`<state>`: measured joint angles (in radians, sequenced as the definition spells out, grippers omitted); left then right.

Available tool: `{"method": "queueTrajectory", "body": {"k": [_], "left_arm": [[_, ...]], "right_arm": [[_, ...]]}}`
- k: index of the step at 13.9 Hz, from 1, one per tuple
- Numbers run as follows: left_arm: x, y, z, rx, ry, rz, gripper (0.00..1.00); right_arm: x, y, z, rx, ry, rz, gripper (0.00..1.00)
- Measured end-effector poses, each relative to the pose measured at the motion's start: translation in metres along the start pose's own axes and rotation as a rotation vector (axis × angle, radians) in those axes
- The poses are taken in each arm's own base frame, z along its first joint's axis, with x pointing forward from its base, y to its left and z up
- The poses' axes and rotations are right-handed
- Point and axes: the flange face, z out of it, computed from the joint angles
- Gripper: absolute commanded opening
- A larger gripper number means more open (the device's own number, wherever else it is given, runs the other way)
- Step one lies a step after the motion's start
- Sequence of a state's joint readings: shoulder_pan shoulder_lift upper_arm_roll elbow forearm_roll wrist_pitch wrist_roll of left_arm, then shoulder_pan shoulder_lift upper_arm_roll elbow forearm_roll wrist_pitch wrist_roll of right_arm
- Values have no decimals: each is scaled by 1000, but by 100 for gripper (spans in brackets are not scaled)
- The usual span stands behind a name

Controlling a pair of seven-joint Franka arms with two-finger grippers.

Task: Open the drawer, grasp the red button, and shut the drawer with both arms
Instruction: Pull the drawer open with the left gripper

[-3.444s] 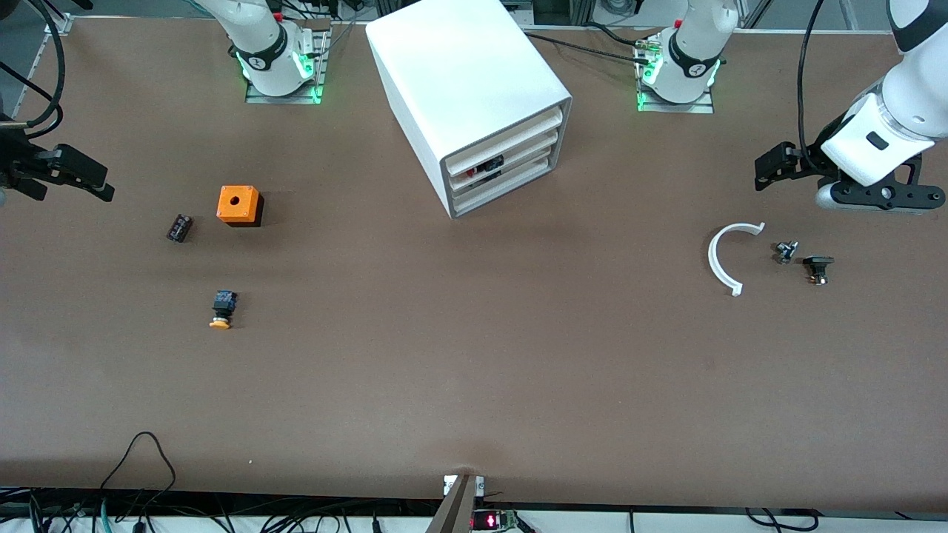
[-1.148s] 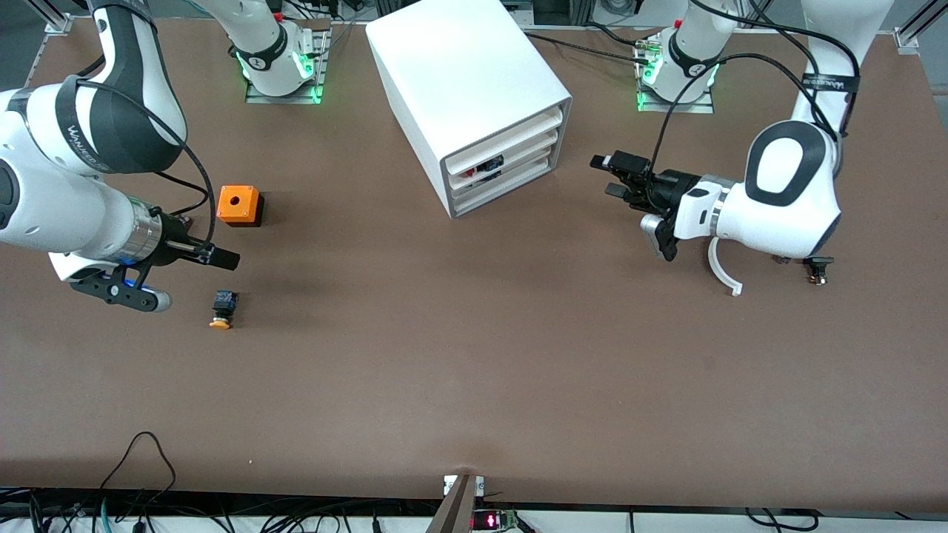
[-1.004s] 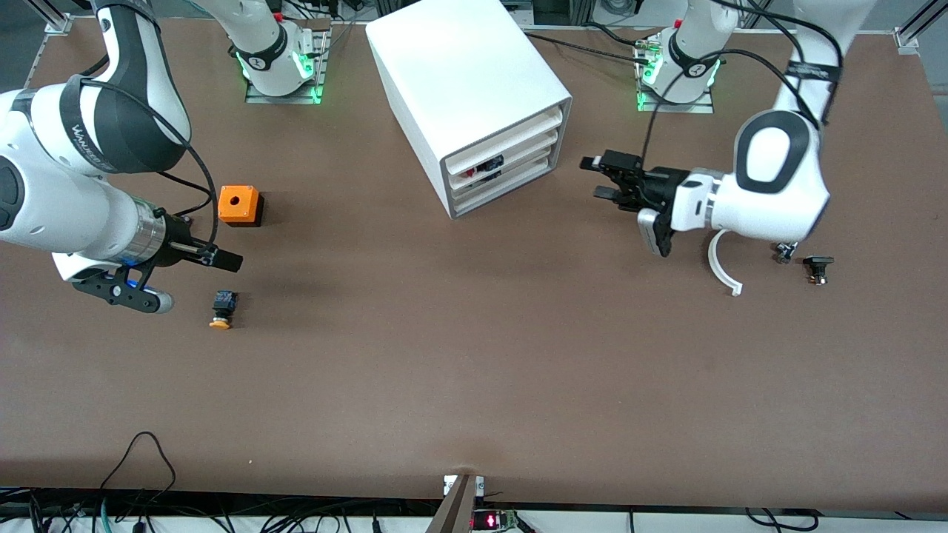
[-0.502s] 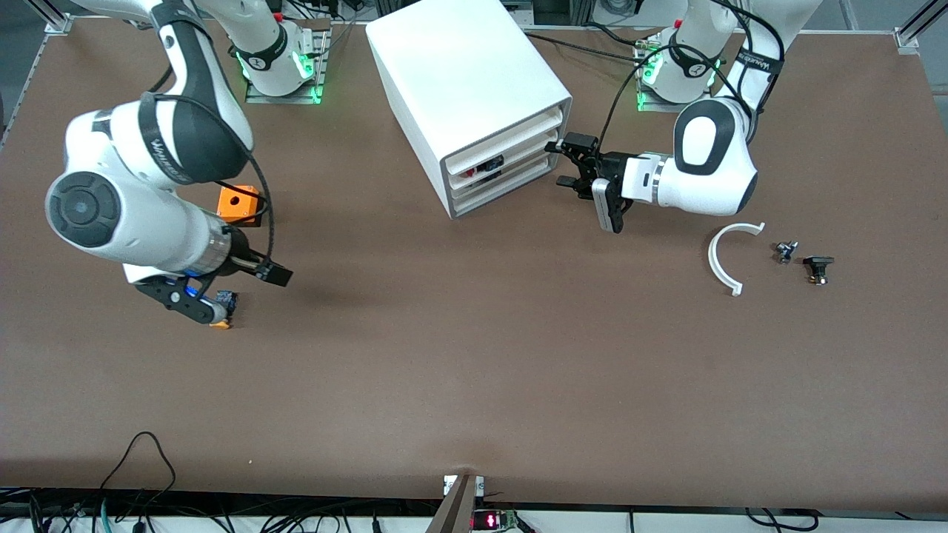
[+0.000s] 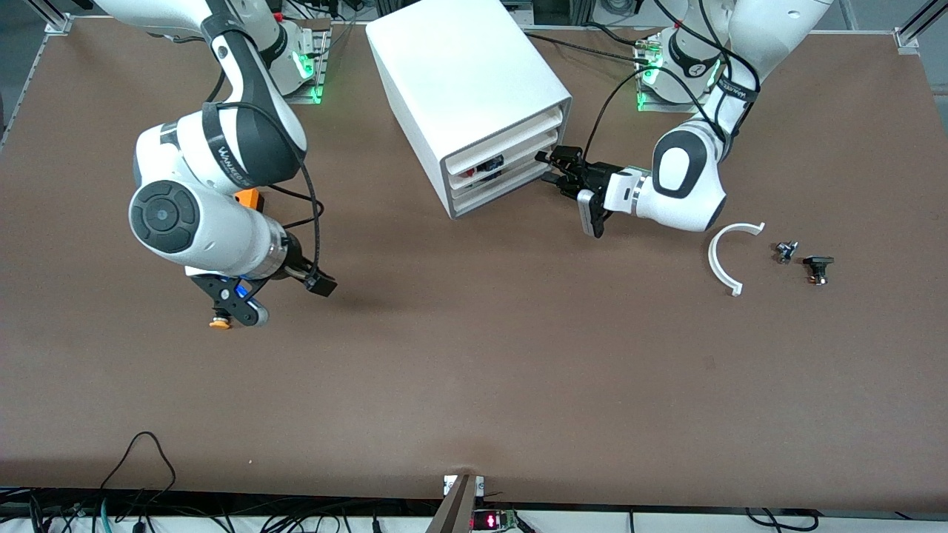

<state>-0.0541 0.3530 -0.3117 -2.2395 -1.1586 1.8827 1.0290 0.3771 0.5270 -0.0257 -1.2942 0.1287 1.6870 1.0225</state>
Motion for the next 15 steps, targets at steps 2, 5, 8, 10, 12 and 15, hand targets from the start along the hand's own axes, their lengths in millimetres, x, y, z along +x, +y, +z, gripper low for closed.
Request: {"method": "queueTrajectory", "body": {"k": [2, 5, 8, 10, 12, 15], "left_arm": [[0, 1, 2, -3, -5, 13, 54], [-1, 2, 16, -23, -21, 32, 50], [0, 8, 39, -68, -23, 37, 47], [-1, 7, 42, -73, -25, 38, 46], [-2, 5, 46, -79, -28, 44, 40], [-6, -4, 56, -95, -39, 84, 20]], "right_arm": [[-6, -7, 6, 7, -3, 29, 100], [-16, -20, 11, 36, 1, 82, 100], [-25, -29, 16, 54, -6, 120, 100], [-28, -32, 19, 55, -7, 139, 100], [-35, -37, 19, 72, -2, 155, 100], [-50, -54, 15, 98, 8, 184, 100]]}}
